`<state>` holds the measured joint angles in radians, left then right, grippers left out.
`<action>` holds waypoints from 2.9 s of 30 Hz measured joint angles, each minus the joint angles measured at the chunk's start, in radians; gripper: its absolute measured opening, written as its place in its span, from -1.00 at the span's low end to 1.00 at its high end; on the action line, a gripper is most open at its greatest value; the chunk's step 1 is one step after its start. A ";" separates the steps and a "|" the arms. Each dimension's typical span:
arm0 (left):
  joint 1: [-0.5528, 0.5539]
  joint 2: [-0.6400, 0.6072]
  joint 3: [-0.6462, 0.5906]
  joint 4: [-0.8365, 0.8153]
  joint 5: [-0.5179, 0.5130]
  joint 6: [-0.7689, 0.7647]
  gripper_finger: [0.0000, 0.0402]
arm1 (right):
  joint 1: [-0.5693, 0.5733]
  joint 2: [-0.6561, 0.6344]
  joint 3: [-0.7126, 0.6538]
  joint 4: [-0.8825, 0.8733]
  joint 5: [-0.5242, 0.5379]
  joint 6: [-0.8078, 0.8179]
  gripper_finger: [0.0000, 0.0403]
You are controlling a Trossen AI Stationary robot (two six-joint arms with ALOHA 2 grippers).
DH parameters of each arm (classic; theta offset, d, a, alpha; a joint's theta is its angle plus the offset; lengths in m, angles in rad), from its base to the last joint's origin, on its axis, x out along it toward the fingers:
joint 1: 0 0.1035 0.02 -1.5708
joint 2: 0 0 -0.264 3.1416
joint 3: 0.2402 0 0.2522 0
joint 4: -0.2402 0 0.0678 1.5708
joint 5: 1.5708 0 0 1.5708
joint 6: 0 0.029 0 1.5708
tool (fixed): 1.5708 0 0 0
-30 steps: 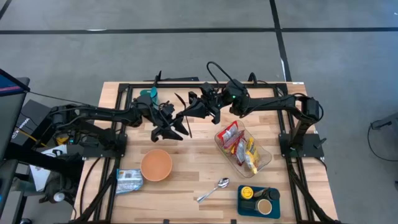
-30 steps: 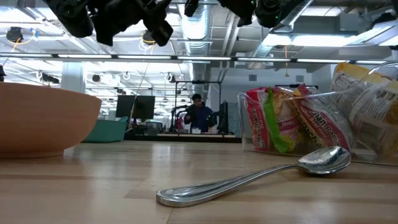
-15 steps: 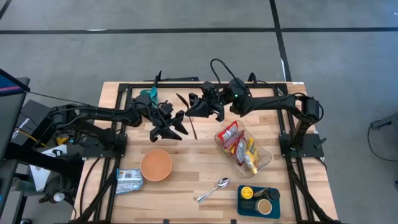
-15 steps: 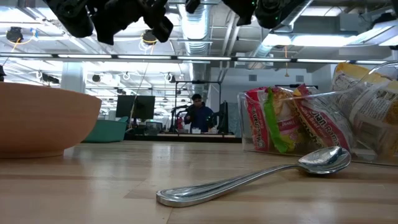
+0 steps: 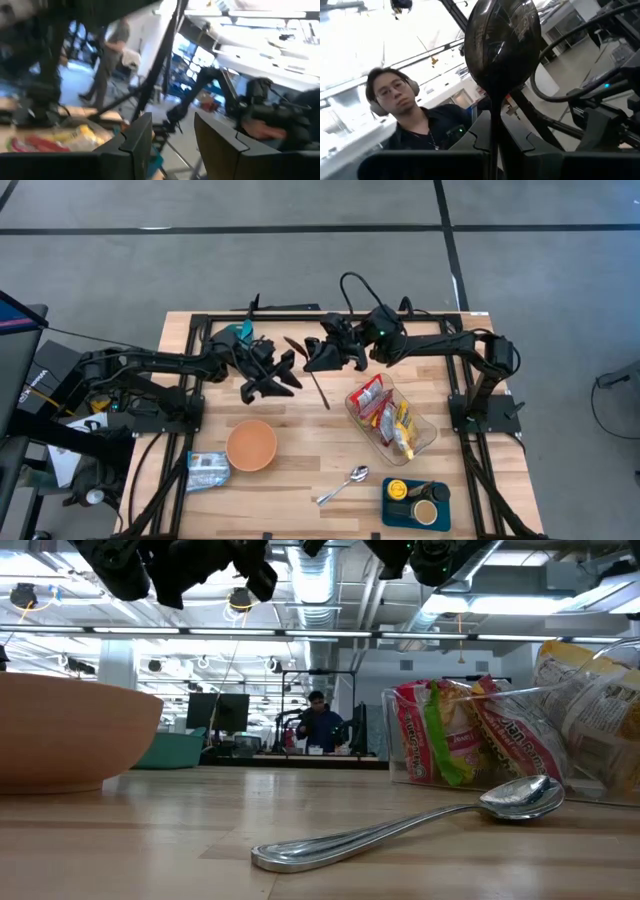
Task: Pick & Place Food Item
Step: Put the black spoon into the green bin
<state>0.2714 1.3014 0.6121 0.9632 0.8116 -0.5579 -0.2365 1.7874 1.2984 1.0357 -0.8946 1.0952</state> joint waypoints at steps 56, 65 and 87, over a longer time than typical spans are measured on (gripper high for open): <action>0.167 -0.151 0.038 -0.114 -0.017 0.324 -0.48 | 0.014 0.001 -0.001 -0.162 -0.067 0.310 -0.95; 0.145 -0.151 0.038 -0.107 -0.017 0.307 -0.48 | 0.014 0.001 -0.001 -0.195 -0.066 0.302 -0.95; 0.093 -0.151 0.038 -0.067 -0.108 0.257 -0.48 | 0.015 0.000 0.000 -0.277 -0.021 0.191 -0.95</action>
<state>0.3645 1.1507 0.6498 0.8963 0.7036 -0.3012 -0.2218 1.7870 1.2980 0.7583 -0.9154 1.2859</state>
